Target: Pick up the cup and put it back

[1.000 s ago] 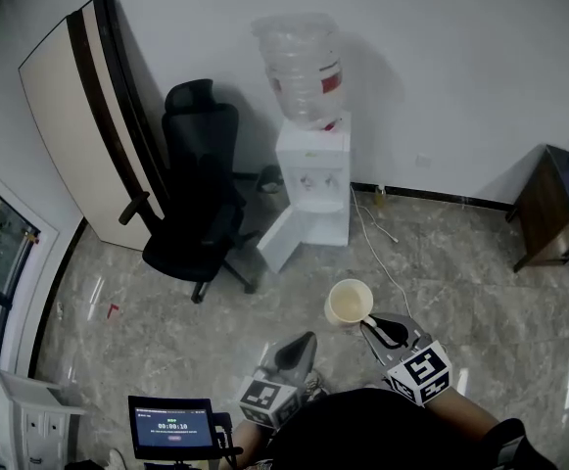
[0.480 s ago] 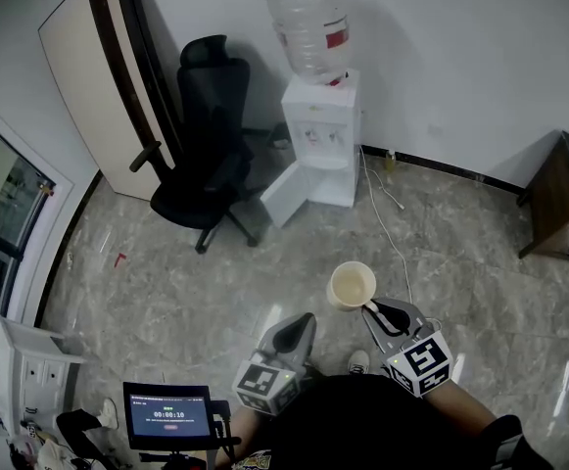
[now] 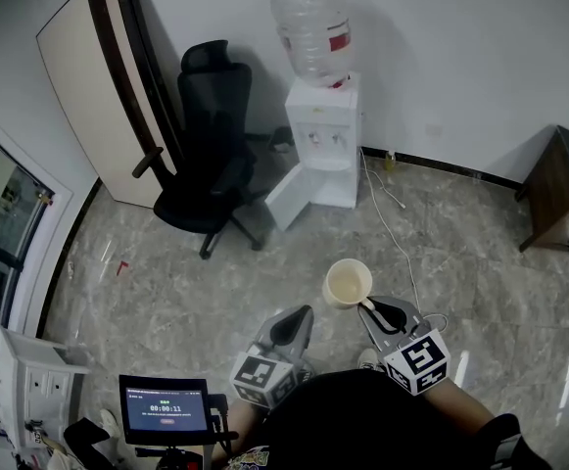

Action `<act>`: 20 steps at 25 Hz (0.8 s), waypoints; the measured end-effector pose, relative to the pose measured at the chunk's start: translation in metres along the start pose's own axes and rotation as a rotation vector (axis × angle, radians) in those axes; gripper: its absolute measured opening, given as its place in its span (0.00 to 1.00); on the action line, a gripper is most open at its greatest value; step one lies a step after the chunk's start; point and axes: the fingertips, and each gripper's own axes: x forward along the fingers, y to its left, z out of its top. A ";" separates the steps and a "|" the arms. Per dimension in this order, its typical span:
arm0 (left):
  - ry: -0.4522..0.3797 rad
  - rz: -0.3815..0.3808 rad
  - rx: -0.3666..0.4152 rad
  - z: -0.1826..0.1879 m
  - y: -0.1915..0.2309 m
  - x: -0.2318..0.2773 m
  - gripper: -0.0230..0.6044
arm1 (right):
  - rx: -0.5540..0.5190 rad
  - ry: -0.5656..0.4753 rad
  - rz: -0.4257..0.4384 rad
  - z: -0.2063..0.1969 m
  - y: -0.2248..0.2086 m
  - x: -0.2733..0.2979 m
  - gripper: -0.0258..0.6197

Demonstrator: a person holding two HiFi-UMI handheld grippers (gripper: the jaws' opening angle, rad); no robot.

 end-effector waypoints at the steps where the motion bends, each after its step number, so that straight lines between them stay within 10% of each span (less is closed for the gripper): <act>1: -0.002 -0.004 0.001 0.009 0.009 -0.003 0.04 | 0.004 0.005 -0.004 0.008 0.004 0.008 0.12; 20: -0.009 -0.056 0.012 0.010 0.025 -0.020 0.04 | 0.010 -0.013 -0.051 -0.003 0.026 0.022 0.12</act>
